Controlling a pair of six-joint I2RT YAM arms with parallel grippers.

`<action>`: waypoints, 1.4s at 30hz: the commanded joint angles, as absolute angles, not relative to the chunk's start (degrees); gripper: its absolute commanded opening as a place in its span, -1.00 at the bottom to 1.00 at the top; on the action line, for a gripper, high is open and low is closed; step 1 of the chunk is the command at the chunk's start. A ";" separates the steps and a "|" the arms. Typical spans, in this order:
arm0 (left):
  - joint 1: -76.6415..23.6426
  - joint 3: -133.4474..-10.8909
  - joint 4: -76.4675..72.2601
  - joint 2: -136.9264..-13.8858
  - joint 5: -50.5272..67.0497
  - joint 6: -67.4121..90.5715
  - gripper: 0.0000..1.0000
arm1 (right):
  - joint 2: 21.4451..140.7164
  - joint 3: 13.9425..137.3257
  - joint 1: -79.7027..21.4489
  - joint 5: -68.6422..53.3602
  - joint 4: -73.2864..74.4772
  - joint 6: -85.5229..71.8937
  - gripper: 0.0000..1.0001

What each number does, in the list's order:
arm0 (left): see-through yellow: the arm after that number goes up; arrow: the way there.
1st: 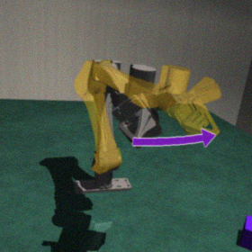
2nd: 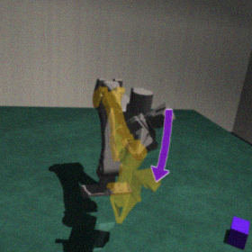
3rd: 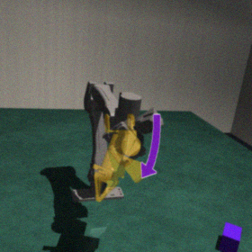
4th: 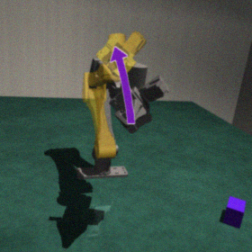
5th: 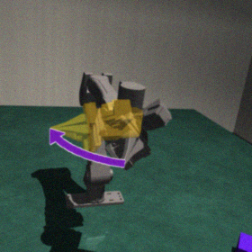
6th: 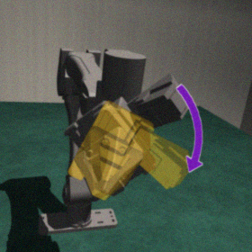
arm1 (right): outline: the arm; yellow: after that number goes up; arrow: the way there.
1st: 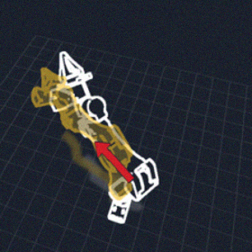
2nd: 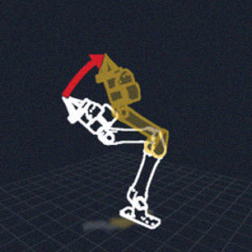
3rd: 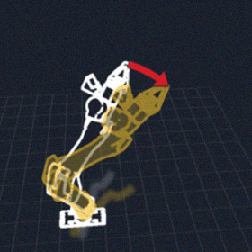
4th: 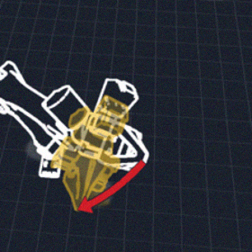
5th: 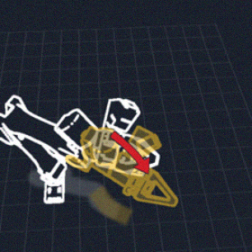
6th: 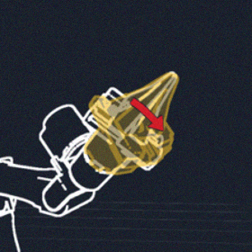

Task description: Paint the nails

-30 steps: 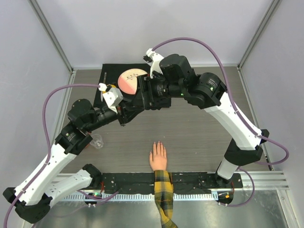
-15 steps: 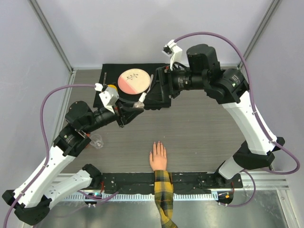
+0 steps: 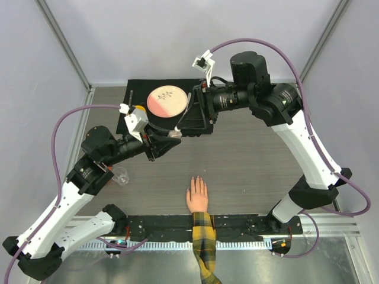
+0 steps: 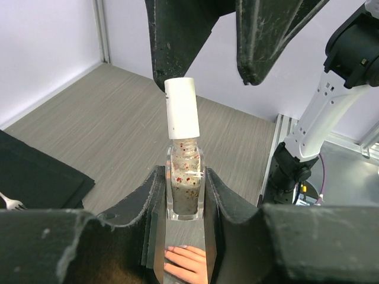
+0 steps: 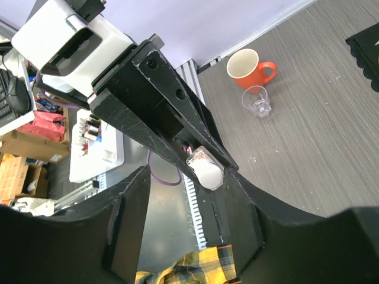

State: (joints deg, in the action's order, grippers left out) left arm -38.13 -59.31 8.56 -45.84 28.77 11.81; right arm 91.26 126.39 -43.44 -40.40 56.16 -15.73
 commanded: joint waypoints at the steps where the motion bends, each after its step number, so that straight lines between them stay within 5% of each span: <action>1: -38.06 -60.73 5.36 -45.70 30.14 11.60 -1.00 | 91.67 128.76 -43.59 -42.63 54.05 -16.26 0.11; 14: -38.14 -61.43 5.62 -46.14 30.50 11.16 -1.00 | 93.43 128.94 -43.59 -40.25 57.65 -12.84 -0.07; 24: -38.14 -64.07 7.73 -48.34 33.13 10.11 -1.00 | 94.66 128.59 -43.68 -42.71 59.06 -12.30 -0.97; 35: -38.14 -69.34 14.23 -52.03 41.30 7.91 -1.00 | 92.72 120.86 -51.85 -33.68 63.63 -5.46 -0.98; 42: -38.14 -65.84 8.62 -49.22 32.55 8.70 -1.00 | 87.91 111.90 -55.10 -21.37 56.01 -10.97 -0.98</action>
